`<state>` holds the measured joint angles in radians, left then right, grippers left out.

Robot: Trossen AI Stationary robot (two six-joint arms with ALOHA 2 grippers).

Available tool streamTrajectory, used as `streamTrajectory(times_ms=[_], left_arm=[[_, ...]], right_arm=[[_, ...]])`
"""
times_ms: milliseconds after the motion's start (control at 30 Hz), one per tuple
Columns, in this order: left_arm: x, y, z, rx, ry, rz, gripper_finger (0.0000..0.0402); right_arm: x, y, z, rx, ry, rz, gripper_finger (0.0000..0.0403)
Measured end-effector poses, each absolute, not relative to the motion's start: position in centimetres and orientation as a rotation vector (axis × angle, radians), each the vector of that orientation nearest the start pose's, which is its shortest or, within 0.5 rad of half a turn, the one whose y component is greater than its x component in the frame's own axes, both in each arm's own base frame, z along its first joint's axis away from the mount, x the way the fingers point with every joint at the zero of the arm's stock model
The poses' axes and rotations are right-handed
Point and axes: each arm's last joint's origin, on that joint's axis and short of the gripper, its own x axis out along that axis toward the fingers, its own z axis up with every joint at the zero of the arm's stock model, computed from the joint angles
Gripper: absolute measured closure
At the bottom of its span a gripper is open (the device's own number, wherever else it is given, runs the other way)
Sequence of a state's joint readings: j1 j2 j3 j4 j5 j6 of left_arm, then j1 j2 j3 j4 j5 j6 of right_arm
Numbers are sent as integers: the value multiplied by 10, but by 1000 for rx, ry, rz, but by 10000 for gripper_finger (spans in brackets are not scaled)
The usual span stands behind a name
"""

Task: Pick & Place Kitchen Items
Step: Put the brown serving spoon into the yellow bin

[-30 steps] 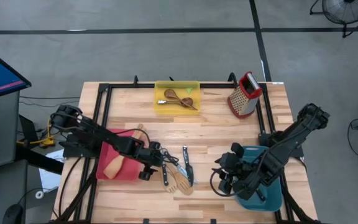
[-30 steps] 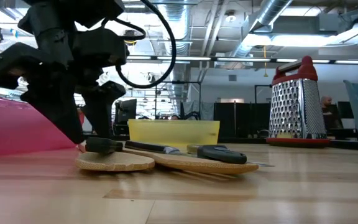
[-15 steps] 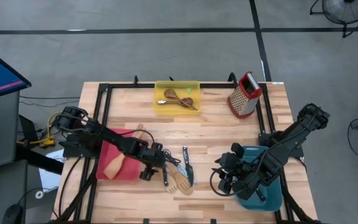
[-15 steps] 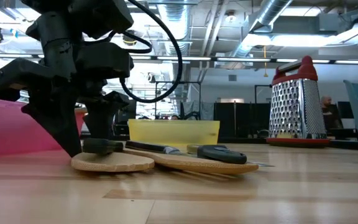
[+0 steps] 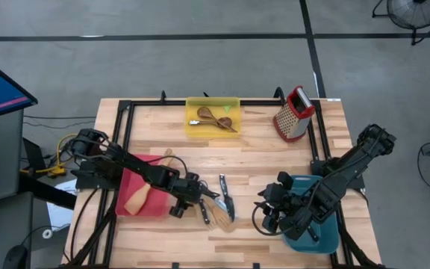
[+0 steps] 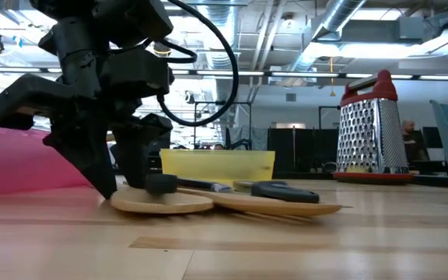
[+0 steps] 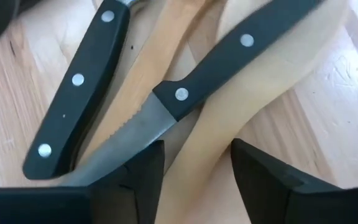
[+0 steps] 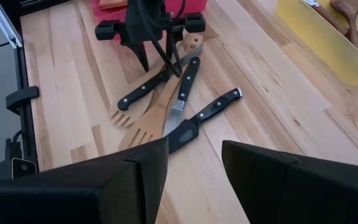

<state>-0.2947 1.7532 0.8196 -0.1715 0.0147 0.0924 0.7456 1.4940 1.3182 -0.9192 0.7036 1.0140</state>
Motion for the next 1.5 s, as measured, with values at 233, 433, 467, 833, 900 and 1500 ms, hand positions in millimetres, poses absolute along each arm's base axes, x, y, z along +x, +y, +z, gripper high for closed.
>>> streamTrajectory(times_ms=[233, 433, 467, 833, 900, 1500], left_arm=[[299, -89, 113, 297, 1022, -345, 290], [306, -82, 109, 295, 991, -339, 310], [307, -81, 110, 290, 977, -336, 311], [318, -80, 118, 251, 835, -294, 318], [319, -80, 120, 236, 829, -289, 329], [346, -88, 157, 177, 688, -276, 348]], right_arm=[[228, 185, 303, 235, 719, -358, 240], [228, 185, 303, 243, 714, -356, 240], [228, 185, 304, 247, 711, -355, 240], [229, 186, 304, 250, 709, -354, 240], [229, 186, 304, 250, 709, -354, 240], [229, 186, 304, 250, 709, -354, 240]])
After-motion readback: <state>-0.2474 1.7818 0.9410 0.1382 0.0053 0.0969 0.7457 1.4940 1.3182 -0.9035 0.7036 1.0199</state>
